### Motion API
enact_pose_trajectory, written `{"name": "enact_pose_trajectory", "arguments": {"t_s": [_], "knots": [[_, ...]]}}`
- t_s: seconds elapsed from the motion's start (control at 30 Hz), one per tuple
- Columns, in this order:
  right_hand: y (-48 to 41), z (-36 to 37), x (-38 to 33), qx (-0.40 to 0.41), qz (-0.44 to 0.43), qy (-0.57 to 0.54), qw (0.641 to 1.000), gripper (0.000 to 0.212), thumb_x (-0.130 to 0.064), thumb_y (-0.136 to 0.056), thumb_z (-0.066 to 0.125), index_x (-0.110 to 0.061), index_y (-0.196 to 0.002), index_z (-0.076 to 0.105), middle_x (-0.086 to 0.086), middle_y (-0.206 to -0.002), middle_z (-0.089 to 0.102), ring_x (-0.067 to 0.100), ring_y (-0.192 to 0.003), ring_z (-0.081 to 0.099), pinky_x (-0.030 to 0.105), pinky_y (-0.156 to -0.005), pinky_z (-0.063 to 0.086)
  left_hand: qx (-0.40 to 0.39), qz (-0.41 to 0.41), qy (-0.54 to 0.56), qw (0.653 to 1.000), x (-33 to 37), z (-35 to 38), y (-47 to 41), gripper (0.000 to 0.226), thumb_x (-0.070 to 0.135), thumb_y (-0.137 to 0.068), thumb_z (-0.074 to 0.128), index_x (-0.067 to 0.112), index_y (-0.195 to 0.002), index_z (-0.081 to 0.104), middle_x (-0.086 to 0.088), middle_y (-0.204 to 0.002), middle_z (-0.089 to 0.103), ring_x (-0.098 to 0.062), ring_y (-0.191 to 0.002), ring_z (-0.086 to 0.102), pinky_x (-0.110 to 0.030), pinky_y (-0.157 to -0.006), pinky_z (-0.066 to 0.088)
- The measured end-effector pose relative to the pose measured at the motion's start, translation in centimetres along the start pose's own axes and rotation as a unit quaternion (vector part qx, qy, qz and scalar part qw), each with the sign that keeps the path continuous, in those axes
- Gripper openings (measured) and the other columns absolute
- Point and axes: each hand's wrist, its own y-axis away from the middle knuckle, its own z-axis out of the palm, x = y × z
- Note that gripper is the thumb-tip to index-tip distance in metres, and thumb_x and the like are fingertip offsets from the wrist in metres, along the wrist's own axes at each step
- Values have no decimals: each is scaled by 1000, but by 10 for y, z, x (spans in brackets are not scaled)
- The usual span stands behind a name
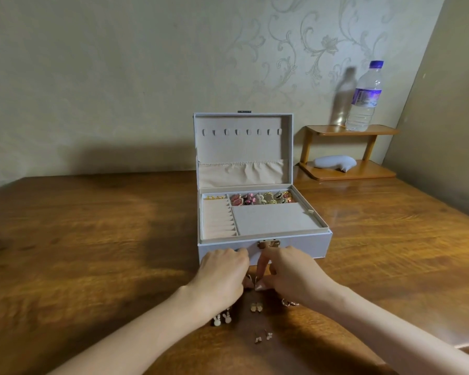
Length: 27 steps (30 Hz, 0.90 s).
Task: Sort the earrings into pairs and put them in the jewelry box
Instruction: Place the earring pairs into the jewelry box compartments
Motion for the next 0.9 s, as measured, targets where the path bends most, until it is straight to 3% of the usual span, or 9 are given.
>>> {"name": "enact_pose_trajectory", "arguments": {"t_s": [0.13,0.27,0.37,0.47,0.6,0.7,0.8,0.9], "knots": [[4,0,1,32,-10,-25,999,17,-32,-76,73,-29,-84,58,-6,-84,61,13,-77,54,26,-65,43,17,3,25,1000,0,-2,3,13,15,-93,50,15,-105,48,-5,-99,61,-23,-92,57,-29,-70,34],[7,-4,3,53,-21,-45,997,14,-35,-75,73,-32,-76,59,-14,-66,53,3,-60,47,15,-52,34,44,17,87,995,-3,-3,7,11,28,-93,52,19,-100,51,-2,-97,62,-22,-93,57,-31,-76,39],[7,-16,3,65,-51,-82,993,17,-30,-72,76,-33,-70,60,-13,-67,56,0,-58,47,15,-52,34,74,41,143,986,-10,-13,13,18,40,-88,57,24,-94,56,9,-95,61,-9,-88,55,-25,-78,42],[5,-32,-1,98,-85,-136,982,19,-20,-70,79,-27,-68,61,-13,-69,58,-3,-60,50,14,-56,39,121,71,161,977,-22,-31,14,16,38,-83,63,24,-84,56,16,-88,50,3,-70,47,-19,-69,44],[-13,-49,-5,145,-98,-198,965,17,-10,-73,77,-20,-69,64,-11,-63,62,4,-58,59,18,-59,49,193,29,208,958,-51,-54,2,14,27,-79,69,23,-75,57,21,-72,50,11,-65,48,-8,-54,32],[-36,-57,-4,154,-100,-236,954,11,-7,-74,76,-9,-75,66,0,-64,66,12,-58,64,24,-60,55,213,-22,198,957,-75,-60,-21,13,27,-78,70,22,-76,58,18,-70,49,1,-60,46,-12,-52,30],[-63,-59,-5,163,-94,-249,950,7,-2,-77,72,-2,-81,66,-1,-66,65,13,-58,64,23,-60,57,208,-62,155,964,-95,-55,-46,6,24,-84,67,22,-83,61,18,-71,44,-1,-63,42,-17,-52,27],[-92,-54,-9,179,-85,-209,958,6,-5,-77,72,-4,-82,69,7,-75,70,11,-62,62,23,-64,54,213,-56,109,969,-105,-45,-69,4,22,-85,65,21,-88,65,8,-82,56,-12,-78,51,-23,-60,33]]}}
